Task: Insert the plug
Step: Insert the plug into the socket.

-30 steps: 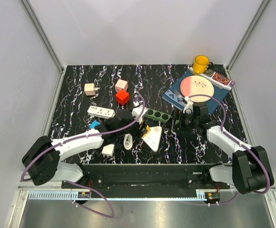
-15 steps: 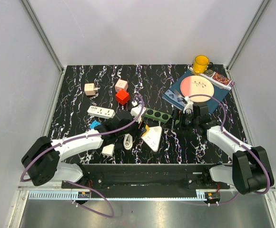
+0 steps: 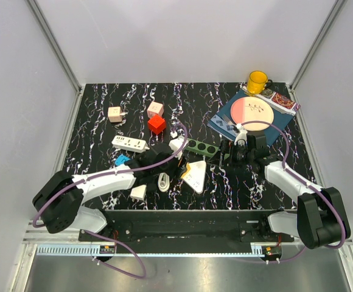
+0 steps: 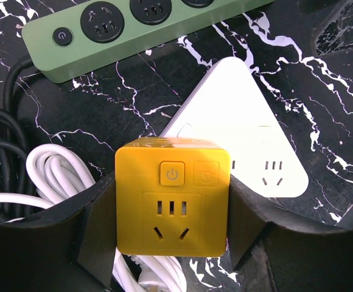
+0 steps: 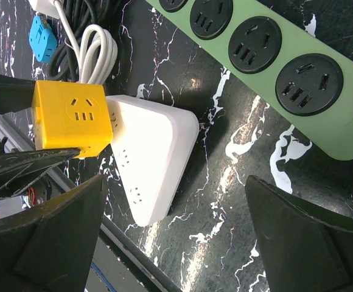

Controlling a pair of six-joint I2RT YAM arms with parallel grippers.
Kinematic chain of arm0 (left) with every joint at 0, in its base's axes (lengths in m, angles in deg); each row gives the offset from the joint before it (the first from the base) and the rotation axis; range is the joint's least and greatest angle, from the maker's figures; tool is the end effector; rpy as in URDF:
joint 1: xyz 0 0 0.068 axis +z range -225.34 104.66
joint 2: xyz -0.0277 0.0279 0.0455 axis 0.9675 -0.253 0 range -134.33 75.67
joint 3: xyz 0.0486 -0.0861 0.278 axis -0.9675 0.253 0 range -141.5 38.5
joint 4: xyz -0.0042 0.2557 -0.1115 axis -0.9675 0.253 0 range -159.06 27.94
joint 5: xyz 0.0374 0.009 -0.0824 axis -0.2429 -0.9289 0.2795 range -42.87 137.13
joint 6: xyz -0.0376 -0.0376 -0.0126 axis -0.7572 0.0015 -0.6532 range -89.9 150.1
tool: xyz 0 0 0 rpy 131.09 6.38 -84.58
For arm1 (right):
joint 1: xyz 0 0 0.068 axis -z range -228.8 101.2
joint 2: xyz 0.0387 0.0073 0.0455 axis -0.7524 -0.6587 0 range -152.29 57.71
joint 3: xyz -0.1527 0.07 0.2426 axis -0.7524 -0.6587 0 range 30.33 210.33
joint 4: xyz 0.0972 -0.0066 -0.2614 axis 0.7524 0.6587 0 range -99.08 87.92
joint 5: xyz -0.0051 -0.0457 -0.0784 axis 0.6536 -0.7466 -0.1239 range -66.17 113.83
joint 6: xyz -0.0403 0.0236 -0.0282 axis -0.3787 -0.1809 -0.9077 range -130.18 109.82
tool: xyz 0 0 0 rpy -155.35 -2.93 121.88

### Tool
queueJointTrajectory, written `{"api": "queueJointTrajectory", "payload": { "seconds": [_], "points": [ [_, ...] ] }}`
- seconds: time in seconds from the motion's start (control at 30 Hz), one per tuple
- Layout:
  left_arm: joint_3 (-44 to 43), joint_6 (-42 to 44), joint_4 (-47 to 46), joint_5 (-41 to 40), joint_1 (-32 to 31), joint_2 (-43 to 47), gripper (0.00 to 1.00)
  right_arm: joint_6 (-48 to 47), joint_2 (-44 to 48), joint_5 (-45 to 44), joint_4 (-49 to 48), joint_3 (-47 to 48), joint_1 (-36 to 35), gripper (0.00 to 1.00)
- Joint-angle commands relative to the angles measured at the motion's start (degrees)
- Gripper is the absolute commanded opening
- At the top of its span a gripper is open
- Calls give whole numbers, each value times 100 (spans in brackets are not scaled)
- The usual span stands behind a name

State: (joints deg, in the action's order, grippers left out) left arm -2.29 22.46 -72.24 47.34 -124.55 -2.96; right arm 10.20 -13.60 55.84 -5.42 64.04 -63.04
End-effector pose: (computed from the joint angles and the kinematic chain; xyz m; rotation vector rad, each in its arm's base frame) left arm 0.1955 -0.2268 0.2174 0.7941 2.0864 -0.5607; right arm 0.2400 0.0809 0.2028 -0.1767 2.3325 0.9479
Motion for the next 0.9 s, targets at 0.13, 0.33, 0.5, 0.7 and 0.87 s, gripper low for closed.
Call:
{"api": "queueJointTrajectory", "payload": {
  "seconds": [0.13,0.33,0.5,0.7,0.87],
  "points": [
    [-130,-246,-271,-126,-18,-56,0,-61,56,-37,-217,12,27,100],
    [1,-747,-227,-565,-106,-100,0,-69,82,103,-278,-23,27,100],
    [72,-1186,-218,-943,-212,-293,0,62,-50,446,-522,-75,27,100],
    [-42,-1494,10,-1400,-387,-583,0,501,-488,648,-1183,-295,9,97],
    [-148,-1513,265,-1655,-528,-759,0,958,-1226,701,-1754,-374,-35,88]
  ]
}}
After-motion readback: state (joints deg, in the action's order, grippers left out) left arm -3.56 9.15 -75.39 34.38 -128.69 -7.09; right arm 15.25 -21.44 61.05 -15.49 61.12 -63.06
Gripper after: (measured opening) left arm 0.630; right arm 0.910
